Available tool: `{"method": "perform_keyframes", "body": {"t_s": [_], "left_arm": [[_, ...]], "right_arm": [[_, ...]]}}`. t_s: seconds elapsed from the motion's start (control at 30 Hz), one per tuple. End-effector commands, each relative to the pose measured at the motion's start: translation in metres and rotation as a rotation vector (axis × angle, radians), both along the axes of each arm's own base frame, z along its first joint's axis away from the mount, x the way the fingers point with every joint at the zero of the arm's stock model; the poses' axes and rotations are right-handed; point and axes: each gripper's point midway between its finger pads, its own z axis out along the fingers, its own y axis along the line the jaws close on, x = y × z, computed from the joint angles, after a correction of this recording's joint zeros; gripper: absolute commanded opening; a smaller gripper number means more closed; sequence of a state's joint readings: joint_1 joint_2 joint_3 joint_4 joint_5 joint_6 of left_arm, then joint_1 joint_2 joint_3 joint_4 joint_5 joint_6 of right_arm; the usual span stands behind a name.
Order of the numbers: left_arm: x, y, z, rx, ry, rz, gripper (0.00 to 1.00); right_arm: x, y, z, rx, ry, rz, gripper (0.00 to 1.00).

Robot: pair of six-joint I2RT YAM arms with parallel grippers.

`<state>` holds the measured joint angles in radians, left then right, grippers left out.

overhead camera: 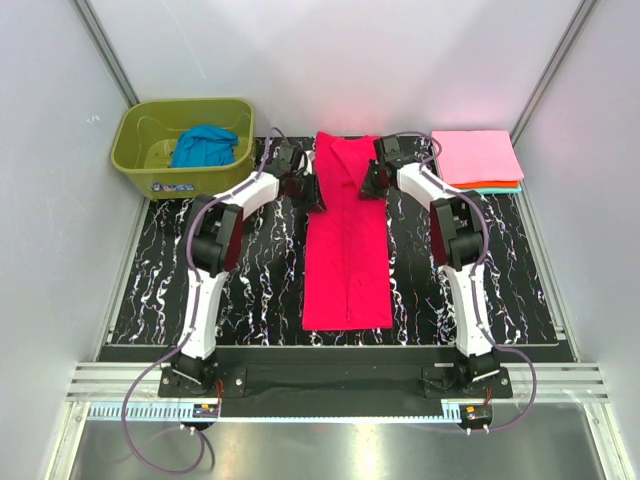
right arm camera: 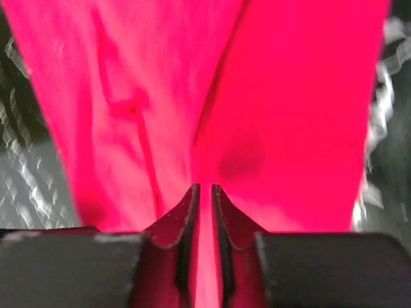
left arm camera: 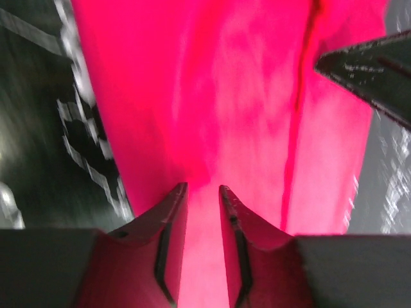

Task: Fold and stack the t-shirts
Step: Fold the tshirt

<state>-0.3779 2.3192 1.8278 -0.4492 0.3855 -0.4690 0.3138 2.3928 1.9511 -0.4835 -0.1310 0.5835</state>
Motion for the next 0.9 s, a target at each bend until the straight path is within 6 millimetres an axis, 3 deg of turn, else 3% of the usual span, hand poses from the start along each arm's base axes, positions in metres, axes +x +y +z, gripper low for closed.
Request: {"method": "perform_keyframes", "body": {"t_s": [0.0,0.03,0.07,0.13,0.17,0.23,0.27,0.33,0.37,0.4,0.47,0.5,0.57,0.73,0.87], "left_arm": [[-0.014,-0.006,0.1,-0.118,-0.125,-0.064,0.32],[-0.021,-0.005,0.106,-0.124,-0.124,-0.065,0.32],[-0.024,-0.002,0.13,-0.134,-0.164,-0.051,0.33],[-0.035,0.006,0.134,-0.123,-0.158,-0.031,0.33],[-0.044,0.008,0.15,-0.146,-0.171,-0.026,0.33],[-0.071,0.01,0.141,-0.16,-0.099,-0.049,0.31],[-0.097,0.012,0.133,-0.167,-0.046,-0.075,0.31],[-0.128,0.014,0.119,-0.134,-0.009,-0.089,0.31],[-0.148,0.012,0.123,-0.095,-0.049,-0.109,0.33],[-0.176,0.02,0.094,-0.042,0.007,-0.121,0.36],[-0.21,0.019,0.088,-0.005,-0.004,-0.164,0.38],[-0.232,0.028,0.068,0.03,0.042,-0.168,0.4],[-0.264,0.032,0.056,0.056,0.05,-0.171,0.42],[-0.296,0.038,0.049,0.017,0.041,-0.125,0.47],[-0.319,0.043,0.025,0.0,0.091,-0.121,0.48]], "right_arm": [[-0.013,0.001,0.102,0.066,-0.125,0.032,0.2],[-0.019,-0.001,0.109,0.079,-0.123,0.035,0.25],[-0.033,-0.005,0.119,0.109,-0.099,0.023,0.29],[-0.049,-0.011,0.125,0.12,-0.073,0.004,0.32],[-0.069,-0.017,0.129,0.122,-0.052,-0.001,0.33],[-0.096,-0.022,0.128,0.122,0.008,-0.009,0.34],[-0.127,-0.032,0.123,0.102,0.085,-0.032,0.34],[-0.163,-0.047,0.113,0.063,0.172,-0.074,0.35],[-0.198,-0.059,0.106,0.049,0.224,-0.103,0.35],[-0.213,-0.063,0.103,0.05,0.239,-0.113,0.36],[-0.256,-0.076,0.093,0.05,0.275,-0.151,0.38],[-0.27,-0.079,0.09,0.054,0.285,-0.158,0.38],[-0.303,-0.09,0.078,0.051,0.313,-0.188,0.39],[-0.359,-0.075,0.043,0.13,0.394,-0.159,0.44],[-0.379,-0.066,0.021,0.111,0.436,-0.131,0.45]]}}
